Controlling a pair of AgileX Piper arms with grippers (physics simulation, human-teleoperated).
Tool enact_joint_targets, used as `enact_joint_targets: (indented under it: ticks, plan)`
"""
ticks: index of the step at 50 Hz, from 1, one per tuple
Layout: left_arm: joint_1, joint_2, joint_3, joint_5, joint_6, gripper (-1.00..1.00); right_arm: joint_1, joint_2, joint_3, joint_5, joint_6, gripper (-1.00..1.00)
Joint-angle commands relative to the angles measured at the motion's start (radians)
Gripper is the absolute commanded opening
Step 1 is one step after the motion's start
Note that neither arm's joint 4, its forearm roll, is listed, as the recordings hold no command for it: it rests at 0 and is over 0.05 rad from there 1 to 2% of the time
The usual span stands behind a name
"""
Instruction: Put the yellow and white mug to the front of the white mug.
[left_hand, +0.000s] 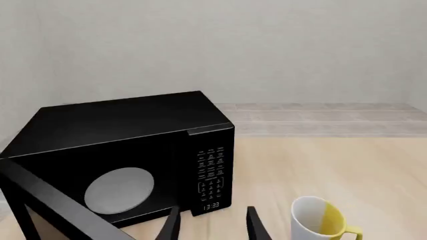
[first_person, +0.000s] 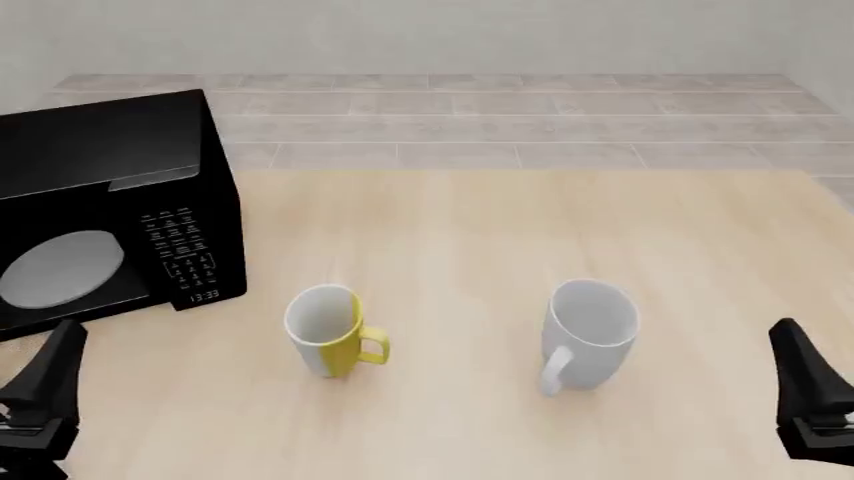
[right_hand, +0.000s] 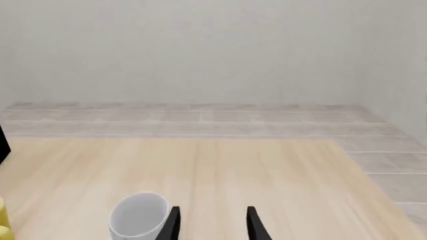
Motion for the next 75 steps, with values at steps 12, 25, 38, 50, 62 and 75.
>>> enact_joint_targets:
  ticks: [12, 25, 38, 50, 62, 75]
  plan:
    - [0.000, 0.001, -0.005, 0.005, 0.000, 1.00, 0.227, 0.146, -0.092, -0.046, -0.126, 1.00]
    - [-0.001, 0.002, -0.004, 0.003, 0.000, 1.00, 0.389, 0.379, -0.213, -0.163, -0.175, 1.00]
    - [-0.001, 0.002, -0.004, 0.004, 0.000, 1.00, 0.598, 0.644, -0.380, -0.151, -0.273, 1.00]
    - [-0.001, 0.007, -0.011, 0.006, 0.000, 1.00, 0.703, 0.782, -0.452, -0.154, -0.368, 1.00]
    - [-0.001, 0.007, -0.012, 0.007, 0.000, 1.00, 0.795, 0.908, -0.570, -0.071, -0.385, 1.00]
    - [-0.001, 0.007, -0.012, 0.007, 0.000, 1.00, 0.883, 0.996, -0.677, 0.047, -0.362, 1.00]
